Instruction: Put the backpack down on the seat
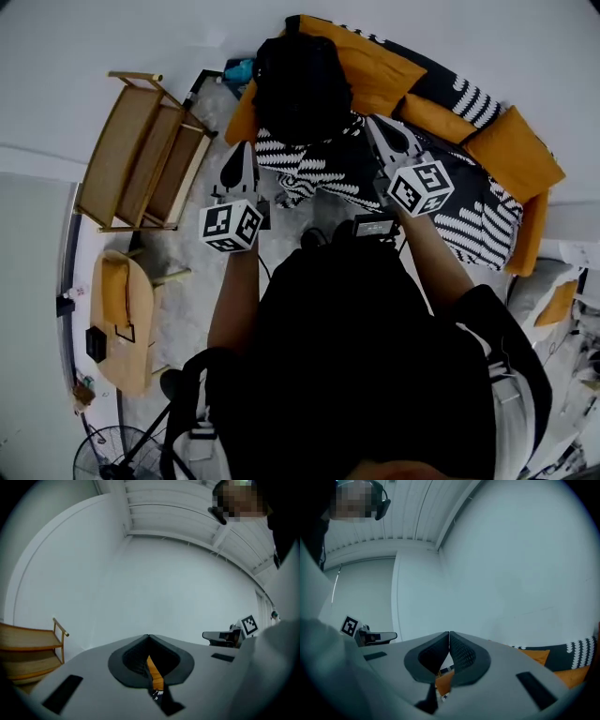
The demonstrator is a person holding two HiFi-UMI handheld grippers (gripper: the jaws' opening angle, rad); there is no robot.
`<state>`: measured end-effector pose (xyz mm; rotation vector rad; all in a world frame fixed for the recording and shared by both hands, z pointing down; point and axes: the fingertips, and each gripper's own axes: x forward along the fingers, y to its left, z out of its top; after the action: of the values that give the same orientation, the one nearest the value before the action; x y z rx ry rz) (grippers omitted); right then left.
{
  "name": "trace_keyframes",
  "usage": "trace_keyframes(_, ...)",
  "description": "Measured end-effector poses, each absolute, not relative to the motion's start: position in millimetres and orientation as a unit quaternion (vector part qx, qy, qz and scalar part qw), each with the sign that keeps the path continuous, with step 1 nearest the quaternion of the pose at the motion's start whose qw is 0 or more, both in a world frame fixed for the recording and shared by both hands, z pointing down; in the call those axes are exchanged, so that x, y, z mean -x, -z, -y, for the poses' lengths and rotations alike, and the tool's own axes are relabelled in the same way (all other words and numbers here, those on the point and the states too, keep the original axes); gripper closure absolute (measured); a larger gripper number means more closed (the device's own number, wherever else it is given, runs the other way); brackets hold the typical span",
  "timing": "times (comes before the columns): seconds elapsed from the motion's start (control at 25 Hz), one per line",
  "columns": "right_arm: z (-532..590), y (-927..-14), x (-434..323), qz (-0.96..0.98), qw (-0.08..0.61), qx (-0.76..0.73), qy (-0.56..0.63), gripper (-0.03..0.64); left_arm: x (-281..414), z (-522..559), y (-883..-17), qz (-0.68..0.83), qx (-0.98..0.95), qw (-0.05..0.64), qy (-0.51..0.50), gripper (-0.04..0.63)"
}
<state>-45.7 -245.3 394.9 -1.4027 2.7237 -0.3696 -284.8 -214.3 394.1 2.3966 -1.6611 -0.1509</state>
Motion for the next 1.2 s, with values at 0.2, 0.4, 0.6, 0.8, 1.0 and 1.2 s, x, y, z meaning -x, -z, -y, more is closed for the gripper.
trace_keyframes(0.2,206.5,-389.9,26.2,-0.880,-0.003,0.467,0.084,0.585,249.4,171.4,-377.5,0.563,-0.824,0.056,0.015,0.580)
trace_keyframes(0.4,162.2,-399.3,-8.6,-0.873,-0.013,0.479,0.089,0.585,221.0,125.4,-370.5,0.586,-0.810,0.030,-0.006,0.580)
trace_keyframes(0.6,99.2,-410.5,-51.2,-0.879,-0.026,0.468,0.090,0.586,181.3,71.6,-386.8,0.604,-0.795,0.032,-0.033,0.580)
trace_keyframes(0.8,32.2,-421.3,-97.5,-0.879,-0.030,0.463,0.109,0.584,130.9,8.9,-404.2,0.592,-0.802,0.058,-0.051,0.580)
trace_keyframes(1.0,-17.1,-433.7,-125.7,-0.879,-0.013,0.454,0.146,0.584,91.1,-48.4,-403.8,0.585,-0.805,0.046,-0.087,0.580)
trace_keyframes(1.2,-49.5,-434.6,-115.8,-0.885,-0.008,0.442,0.145,0.584,92.1,-88.0,-396.6,0.596,-0.796,0.032,-0.096,0.580)
